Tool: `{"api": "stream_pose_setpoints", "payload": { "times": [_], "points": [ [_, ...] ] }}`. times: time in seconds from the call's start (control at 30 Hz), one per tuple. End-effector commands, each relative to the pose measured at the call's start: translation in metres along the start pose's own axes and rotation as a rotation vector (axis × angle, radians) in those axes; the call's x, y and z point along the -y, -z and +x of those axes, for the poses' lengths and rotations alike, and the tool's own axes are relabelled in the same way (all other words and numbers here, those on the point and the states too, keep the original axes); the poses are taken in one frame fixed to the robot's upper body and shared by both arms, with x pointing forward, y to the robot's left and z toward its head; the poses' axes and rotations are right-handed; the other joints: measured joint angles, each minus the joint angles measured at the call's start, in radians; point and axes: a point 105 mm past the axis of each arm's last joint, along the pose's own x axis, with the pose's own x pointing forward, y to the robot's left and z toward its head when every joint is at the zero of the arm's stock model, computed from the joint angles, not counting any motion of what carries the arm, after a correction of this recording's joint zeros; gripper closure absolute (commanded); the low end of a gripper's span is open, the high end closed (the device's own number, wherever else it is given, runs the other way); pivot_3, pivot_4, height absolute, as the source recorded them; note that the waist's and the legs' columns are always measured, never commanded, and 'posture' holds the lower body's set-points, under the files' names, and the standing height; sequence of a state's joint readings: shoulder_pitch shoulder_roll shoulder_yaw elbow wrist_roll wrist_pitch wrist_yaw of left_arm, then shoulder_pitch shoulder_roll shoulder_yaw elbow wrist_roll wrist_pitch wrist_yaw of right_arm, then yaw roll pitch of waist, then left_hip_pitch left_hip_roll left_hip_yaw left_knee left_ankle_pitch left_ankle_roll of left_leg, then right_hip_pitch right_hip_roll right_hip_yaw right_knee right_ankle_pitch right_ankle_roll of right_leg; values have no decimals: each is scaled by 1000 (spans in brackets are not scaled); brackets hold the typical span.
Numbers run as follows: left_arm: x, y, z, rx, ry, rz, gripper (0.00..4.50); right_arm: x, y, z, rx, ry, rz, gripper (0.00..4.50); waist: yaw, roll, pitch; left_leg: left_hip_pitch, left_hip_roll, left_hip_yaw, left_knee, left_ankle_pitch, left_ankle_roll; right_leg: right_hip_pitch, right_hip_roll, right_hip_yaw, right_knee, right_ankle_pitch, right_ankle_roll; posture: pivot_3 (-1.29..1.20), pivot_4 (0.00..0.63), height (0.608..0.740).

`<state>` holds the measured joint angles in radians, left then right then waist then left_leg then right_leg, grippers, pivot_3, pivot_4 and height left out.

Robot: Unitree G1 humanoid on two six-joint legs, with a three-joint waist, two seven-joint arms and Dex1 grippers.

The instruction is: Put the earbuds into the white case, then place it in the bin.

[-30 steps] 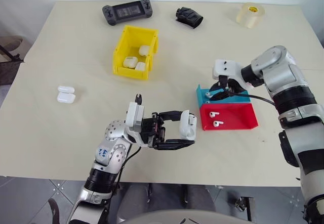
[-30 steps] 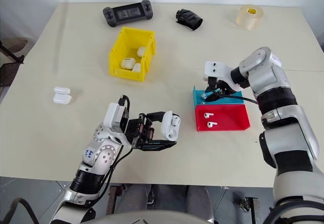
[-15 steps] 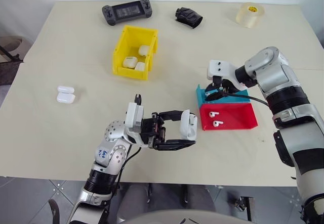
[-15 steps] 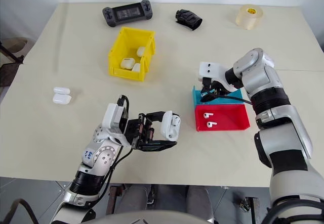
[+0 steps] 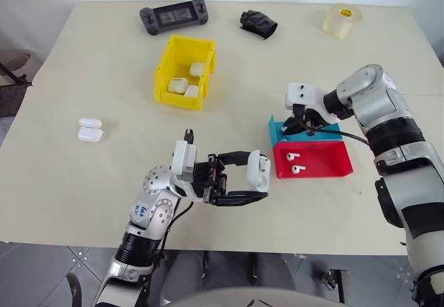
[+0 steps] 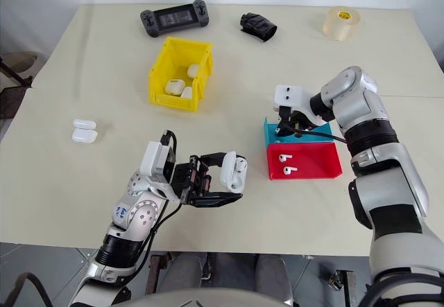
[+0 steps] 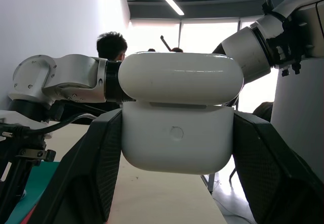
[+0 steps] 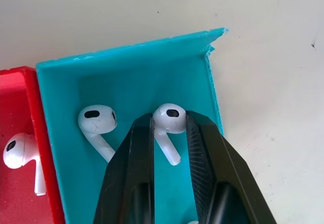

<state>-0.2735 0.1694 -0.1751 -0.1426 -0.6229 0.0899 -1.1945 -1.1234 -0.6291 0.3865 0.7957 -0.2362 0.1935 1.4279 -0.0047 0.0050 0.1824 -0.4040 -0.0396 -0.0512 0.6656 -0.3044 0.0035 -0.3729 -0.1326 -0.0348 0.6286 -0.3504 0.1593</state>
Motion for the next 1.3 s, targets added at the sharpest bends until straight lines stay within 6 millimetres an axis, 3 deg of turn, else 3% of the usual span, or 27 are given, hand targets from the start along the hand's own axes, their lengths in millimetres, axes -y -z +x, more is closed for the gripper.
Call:
{"api": "stream_pose_setpoints", "payload": {
  "times": [0.03,0.17,0.3,0.43,0.53,0.63,0.77,0.93,1.3],
  "points": [
    [3,-8,2,27,15,32,1683,6,-3,-10,21,43,-6,3990,0,0,0,0,0,0,0,0,0,0,0,0,0,0,0,0,150,740],
    [2,-9,0,26,12,33,1683,16,-19,-38,144,129,-7,3990,1,0,0,0,0,0,0,0,0,0,0,0,0,0,0,0,150,740],
    [1,-9,-2,24,11,35,1683,11,-36,-69,332,162,-3,3990,3,0,0,-1,0,0,0,0,0,0,0,0,0,0,0,0,150,740],
    [-5,-11,-4,30,12,28,1683,-20,-50,-108,605,155,6,3990,12,0,0,-1,0,-1,0,0,0,0,0,-1,-1,0,0,0,150,740],
    [-12,-15,-4,44,2,22,1683,-49,-51,-123,767,161,61,3990,21,0,0,-1,0,-2,1,0,0,1,0,-1,-1,0,0,0,150,740],
    [-19,-17,-3,50,8,16,1683,-81,-54,-128,911,141,141,3990,29,0,0,-1,0,-1,1,0,0,1,0,-1,0,0,0,0,150,740],
    [-28,-19,1,57,32,1,1683,-124,-78,-126,1194,125,182,3990,27,0,0,0,1,-1,2,0,0,2,1,-1,0,0,-1,0,150,740],
    [-34,-20,3,57,44,-2,1683,-154,-96,-113,1334,117,280,3990,27,0,0,0,0,-1,2,1,0,2,0,-1,2,1,-1,0,150,740],
    [-46,-21,8,57,66,2,1683,-178,-117,-99,1498,89,436,3990,25,0,0,0,-1,-2,1,2,1,2,1,0,2,1,0,0,150,740]
  ]
}}
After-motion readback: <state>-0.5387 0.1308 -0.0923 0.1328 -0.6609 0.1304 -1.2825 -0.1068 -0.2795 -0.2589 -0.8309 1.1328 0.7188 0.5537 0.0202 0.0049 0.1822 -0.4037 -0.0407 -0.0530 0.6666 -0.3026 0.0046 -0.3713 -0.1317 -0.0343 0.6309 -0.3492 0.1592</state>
